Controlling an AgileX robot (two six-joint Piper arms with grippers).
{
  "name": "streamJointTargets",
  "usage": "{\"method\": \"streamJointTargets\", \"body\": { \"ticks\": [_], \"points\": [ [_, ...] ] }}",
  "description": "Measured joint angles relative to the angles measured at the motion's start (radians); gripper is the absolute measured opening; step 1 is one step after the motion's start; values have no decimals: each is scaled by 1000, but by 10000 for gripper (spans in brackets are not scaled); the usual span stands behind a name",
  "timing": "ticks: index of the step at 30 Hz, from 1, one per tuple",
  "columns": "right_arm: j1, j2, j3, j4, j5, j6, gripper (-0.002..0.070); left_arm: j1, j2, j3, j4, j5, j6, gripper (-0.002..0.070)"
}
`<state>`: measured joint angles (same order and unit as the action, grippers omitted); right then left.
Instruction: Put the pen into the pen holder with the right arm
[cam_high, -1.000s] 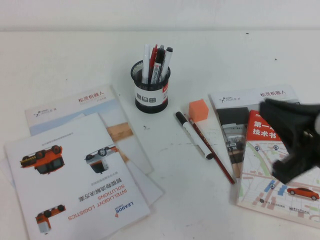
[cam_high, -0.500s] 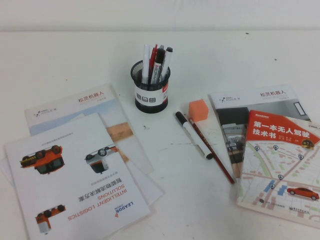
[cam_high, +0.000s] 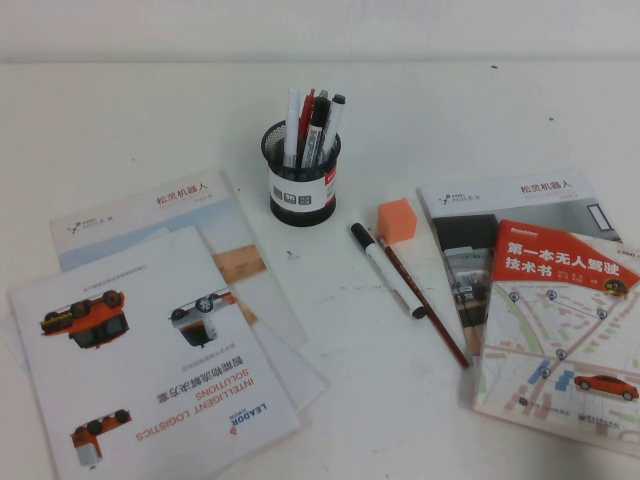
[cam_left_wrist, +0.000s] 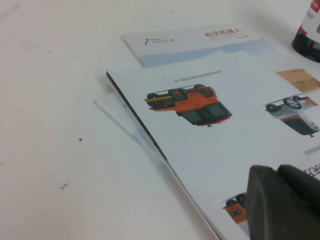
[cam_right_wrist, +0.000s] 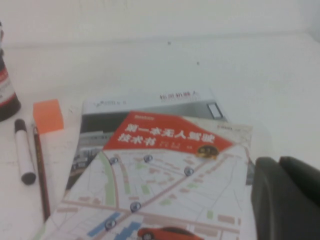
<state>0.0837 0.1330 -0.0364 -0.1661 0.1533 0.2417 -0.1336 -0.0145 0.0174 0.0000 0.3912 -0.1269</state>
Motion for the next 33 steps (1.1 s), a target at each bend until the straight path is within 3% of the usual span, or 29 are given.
{"method": "streamJointTargets", "body": {
  "ticks": [8, 16, 33],
  "points": [
    [-2, -15, 42, 48, 16, -7, -19, 0, 0, 0, 0, 0, 0, -3],
    [-2, -139, 60, 242, 146, -179, -19, 0, 0, 0, 0, 0, 0, -3],
    [-2, -141, 61, 259, 183, -184, -19, 0, 0, 0, 0, 0, 0, -2]
  ]
}}
